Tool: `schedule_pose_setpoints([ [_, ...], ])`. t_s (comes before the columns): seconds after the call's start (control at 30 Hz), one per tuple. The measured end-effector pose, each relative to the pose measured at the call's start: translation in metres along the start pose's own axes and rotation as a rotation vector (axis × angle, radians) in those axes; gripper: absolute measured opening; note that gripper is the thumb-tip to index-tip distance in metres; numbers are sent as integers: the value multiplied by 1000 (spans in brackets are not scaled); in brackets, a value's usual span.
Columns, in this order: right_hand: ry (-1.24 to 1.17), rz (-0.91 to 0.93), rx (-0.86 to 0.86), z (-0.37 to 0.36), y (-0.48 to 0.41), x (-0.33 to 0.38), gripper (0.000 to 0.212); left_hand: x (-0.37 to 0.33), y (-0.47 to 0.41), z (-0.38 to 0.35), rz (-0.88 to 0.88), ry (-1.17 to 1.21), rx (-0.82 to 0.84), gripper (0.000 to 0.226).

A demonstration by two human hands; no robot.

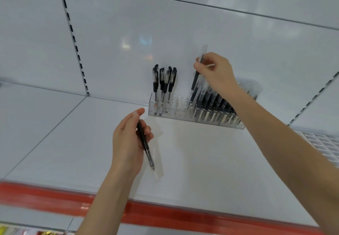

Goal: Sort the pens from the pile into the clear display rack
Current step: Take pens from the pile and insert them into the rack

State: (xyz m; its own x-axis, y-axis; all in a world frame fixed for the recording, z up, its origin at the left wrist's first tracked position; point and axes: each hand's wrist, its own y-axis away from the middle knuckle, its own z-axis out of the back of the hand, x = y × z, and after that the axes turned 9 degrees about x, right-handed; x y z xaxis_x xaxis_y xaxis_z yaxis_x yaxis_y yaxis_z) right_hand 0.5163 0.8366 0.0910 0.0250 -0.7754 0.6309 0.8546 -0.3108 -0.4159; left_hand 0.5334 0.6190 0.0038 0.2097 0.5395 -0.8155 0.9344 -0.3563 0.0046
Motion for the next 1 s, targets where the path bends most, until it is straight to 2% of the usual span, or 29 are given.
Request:
schedule_pose_setpoints([
  [0.13, -22, 29, -57, 1, 3, -1, 52, 4, -1, -2, -40, -27, 13, 19],
  [0.2, 18, 66, -47, 2, 5, -2, 59, 6, -2, -3, -54, -50, 8, 18],
  [0.37, 122, 116, -15, 1, 8, -7, 45, 9, -2, -5, -68, -79, 17, 15],
  [0.63, 29, 111, -76, -3, 6, -12, 33, 9, -4, -5, -67, -16, -2, 9],
  [0.8, 4, 98, -47, 3, 4, -12, 22, 10, -5, -6, -73, 14, -24, 7],
  [1.0, 213, 83, 45, 6, 2, -20, 14, 11, -5, -7, -66, 28, -29, 6],
])
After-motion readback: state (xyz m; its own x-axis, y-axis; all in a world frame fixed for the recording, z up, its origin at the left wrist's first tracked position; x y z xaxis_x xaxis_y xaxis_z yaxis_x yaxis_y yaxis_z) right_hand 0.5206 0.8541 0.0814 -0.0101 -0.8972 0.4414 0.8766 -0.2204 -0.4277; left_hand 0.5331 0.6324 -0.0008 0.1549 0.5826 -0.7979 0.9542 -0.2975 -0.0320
